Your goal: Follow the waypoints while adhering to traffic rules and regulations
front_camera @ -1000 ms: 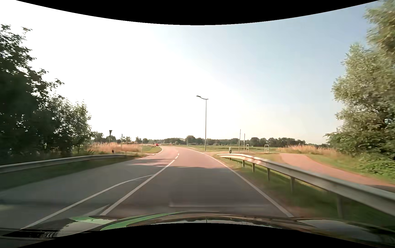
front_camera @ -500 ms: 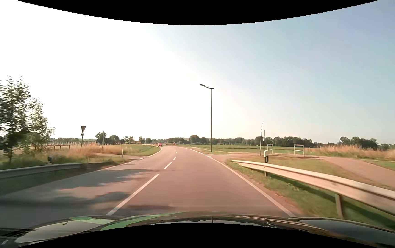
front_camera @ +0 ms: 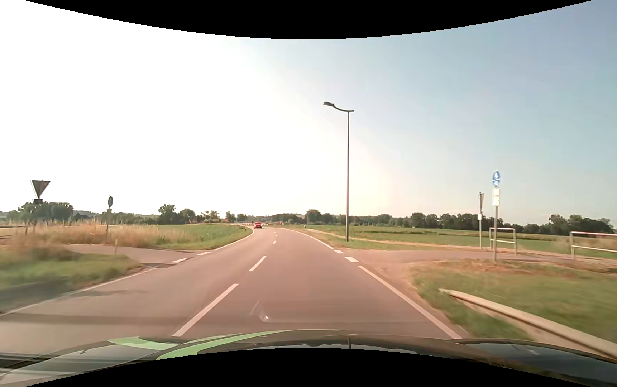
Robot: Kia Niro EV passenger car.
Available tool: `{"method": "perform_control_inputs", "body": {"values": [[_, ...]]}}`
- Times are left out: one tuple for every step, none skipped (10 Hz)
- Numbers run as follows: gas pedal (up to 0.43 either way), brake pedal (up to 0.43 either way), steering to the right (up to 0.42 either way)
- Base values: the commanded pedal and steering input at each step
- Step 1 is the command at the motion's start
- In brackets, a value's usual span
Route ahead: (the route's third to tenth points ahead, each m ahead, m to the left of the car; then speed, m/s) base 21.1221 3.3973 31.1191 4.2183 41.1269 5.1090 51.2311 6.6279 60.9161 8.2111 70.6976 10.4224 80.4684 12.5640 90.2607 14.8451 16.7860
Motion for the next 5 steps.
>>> {"method": "perform_control_inputs", "body": {"values": [[0.339, 0.000, -0.021], [0.339, 0.000, -0.019], [0.339, 0.000, -0.018], [0.339, 0.000, -0.017], [0.339, 0.000, -0.017]]}}
